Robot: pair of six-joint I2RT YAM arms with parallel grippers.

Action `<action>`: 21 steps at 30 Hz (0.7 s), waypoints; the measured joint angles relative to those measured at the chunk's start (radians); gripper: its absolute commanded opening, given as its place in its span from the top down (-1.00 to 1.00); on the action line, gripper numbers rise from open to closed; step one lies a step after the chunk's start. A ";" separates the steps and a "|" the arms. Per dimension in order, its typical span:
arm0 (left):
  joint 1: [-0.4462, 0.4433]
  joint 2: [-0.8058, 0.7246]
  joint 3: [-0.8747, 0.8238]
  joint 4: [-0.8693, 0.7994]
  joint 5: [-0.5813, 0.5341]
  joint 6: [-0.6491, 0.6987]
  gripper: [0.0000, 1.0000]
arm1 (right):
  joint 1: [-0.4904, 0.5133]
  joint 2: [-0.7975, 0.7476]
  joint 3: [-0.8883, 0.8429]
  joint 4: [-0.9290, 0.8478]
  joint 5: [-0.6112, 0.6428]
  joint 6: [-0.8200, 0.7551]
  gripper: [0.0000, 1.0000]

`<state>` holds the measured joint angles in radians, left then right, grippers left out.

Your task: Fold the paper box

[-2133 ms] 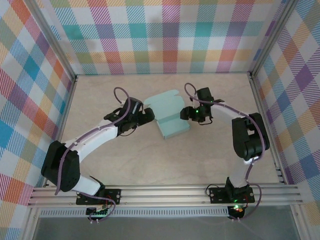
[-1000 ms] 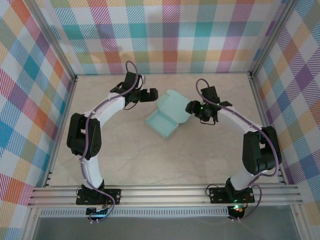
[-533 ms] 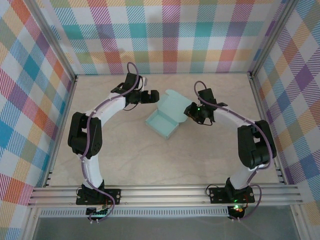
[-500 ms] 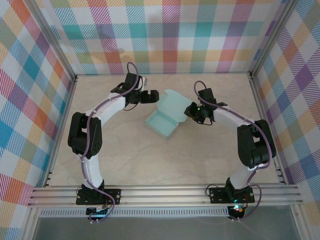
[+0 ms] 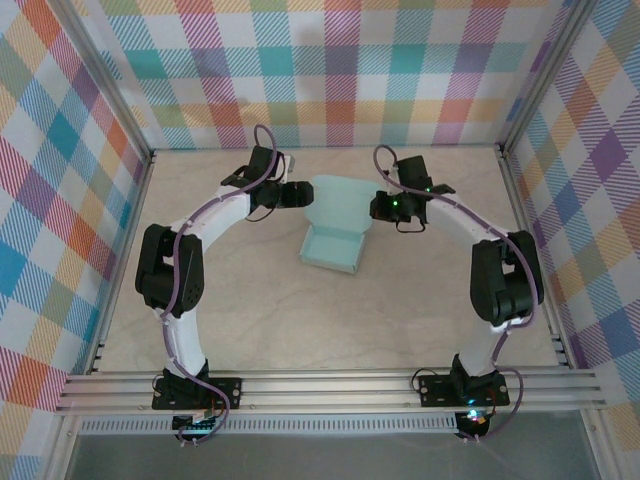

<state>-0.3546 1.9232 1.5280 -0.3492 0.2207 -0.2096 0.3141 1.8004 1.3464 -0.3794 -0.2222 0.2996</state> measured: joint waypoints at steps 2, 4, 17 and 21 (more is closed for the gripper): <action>0.000 0.000 0.000 -0.001 0.006 0.001 -0.33 | 0.000 0.022 0.044 -0.020 -0.004 -0.072 1.00; 0.000 0.000 0.000 -0.008 0.006 0.002 -0.25 | 0.000 0.040 0.075 -0.039 -0.006 -0.129 1.00; 0.043 0.050 0.046 -0.069 0.068 0.023 0.33 | 0.000 0.108 0.172 -0.143 -0.034 -0.272 1.00; 0.050 0.054 0.046 -0.068 0.121 0.019 0.38 | 0.000 0.117 0.194 -0.161 -0.041 -0.279 1.00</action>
<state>-0.3050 1.9774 1.5742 -0.4168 0.3412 -0.1902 0.3141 1.9171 1.5406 -0.5400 -0.2634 0.0204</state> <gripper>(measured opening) 0.330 0.046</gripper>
